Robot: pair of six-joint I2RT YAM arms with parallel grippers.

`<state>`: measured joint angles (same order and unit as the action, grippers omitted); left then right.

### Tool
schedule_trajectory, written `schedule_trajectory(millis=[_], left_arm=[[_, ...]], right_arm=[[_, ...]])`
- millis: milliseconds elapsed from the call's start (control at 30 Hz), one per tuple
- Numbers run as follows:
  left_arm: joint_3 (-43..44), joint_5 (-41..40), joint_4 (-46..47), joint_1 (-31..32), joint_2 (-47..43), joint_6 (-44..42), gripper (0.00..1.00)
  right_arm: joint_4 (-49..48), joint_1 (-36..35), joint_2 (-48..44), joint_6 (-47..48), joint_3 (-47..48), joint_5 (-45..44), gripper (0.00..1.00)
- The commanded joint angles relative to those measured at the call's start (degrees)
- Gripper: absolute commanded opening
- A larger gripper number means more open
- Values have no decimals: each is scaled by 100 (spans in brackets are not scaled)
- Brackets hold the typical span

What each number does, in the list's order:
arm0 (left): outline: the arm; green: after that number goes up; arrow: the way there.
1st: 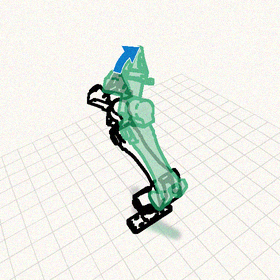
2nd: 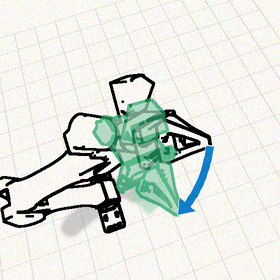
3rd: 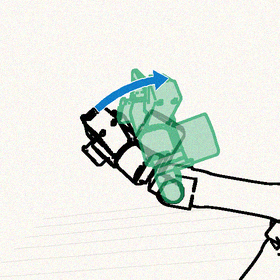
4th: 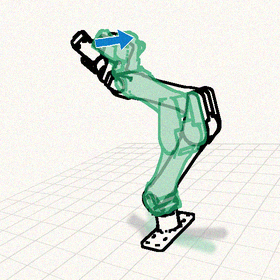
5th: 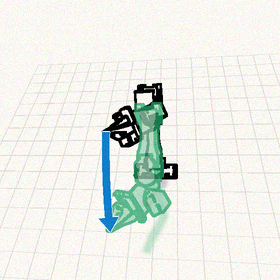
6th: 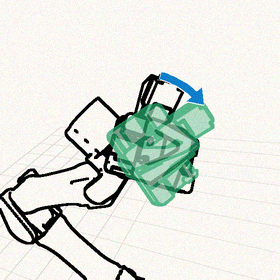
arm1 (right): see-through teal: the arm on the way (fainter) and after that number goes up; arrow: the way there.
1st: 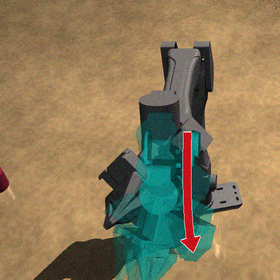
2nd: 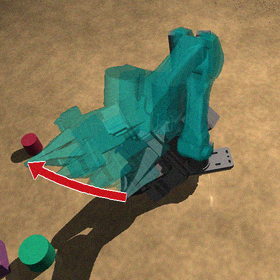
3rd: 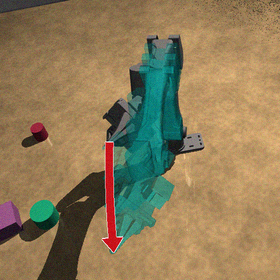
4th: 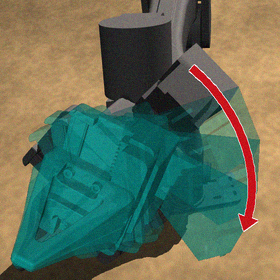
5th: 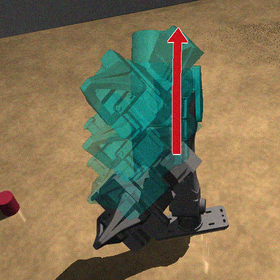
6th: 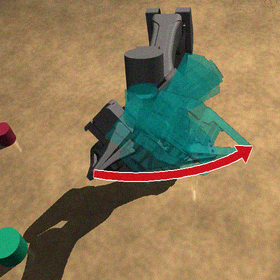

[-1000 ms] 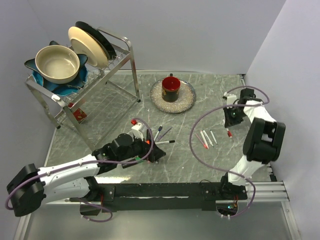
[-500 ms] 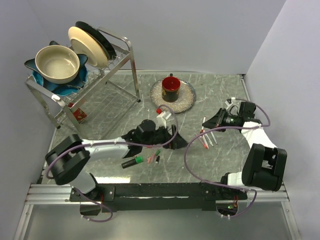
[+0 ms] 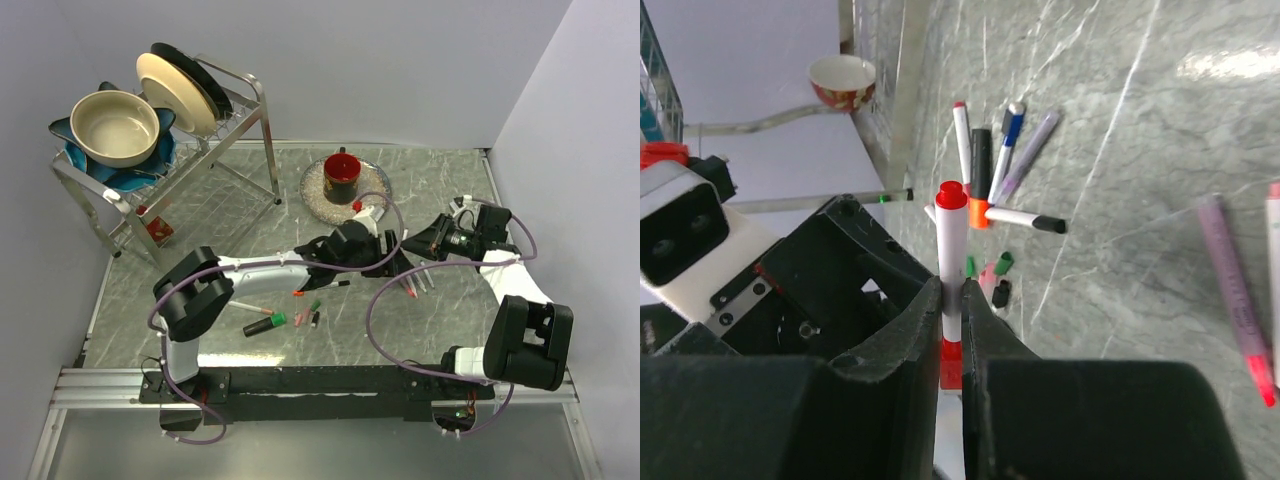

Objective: Open the pen caps

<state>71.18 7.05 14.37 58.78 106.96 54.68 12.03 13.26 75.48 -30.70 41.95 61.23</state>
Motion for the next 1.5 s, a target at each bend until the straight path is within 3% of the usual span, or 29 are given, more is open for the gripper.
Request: schedule_trajectory(millis=[0, 100, 233, 367, 500, 567, 600, 667, 800, 967, 1067, 1233, 1367, 1467], left_arm=[[660, -870, -944, 133, 176, -422, 71], [1020, -1274, -1321, 238, 317, -597, 64], [1240, -1522, -1559, 326, 414, -704, 47], [1162, -1426, -1481, 336, 379, -704, 1], [951, -1093, -1104, 335, 291, -730, 1], [767, -750, -771, 344, 194, -774, 1], [705, -679, -665, 344, 168, -774, 1], [599, -521, -506, 336, 106, -783, 1], [564, -371, -392, 344, 80, -818, 1], [511, -274, -286, 344, 80, -774, 1], [424, -125, -189, 344, 45, -731, 1], [-163, 156, -102, 467, -306, -616, 1], [-1042, 192, 65, 678, -833, -345, 1], [-1790, 104, 101, 801, -1343, -177, 1]], right_arm=[[-157, -156, -104, -85, 111, 231, 0], [-131, -183, -95, -68, 111, 214, 0], [-105, -218, -69, -15, 129, 170, 0], [-52, -288, -78, 107, 146, 108, 0], [-139, -359, -25, 283, 173, 388, 0], [-219, -385, 1, 327, 146, 555, 15], [-228, -394, 10, 336, 146, 583, 34], [-166, -446, 45, 415, 190, 583, 41], [-104, -534, 98, 433, 225, 539, 44], [-78, -614, 116, 434, 243, 425, 26], [-61, -640, 203, 520, 357, 346, 0], [-112, -570, -59, 548, 831, -672, 0], [-1351, -561, -210, -716, 867, -1595, 0], [-1861, -561, 53, -1499, 1121, -1720, 0]])
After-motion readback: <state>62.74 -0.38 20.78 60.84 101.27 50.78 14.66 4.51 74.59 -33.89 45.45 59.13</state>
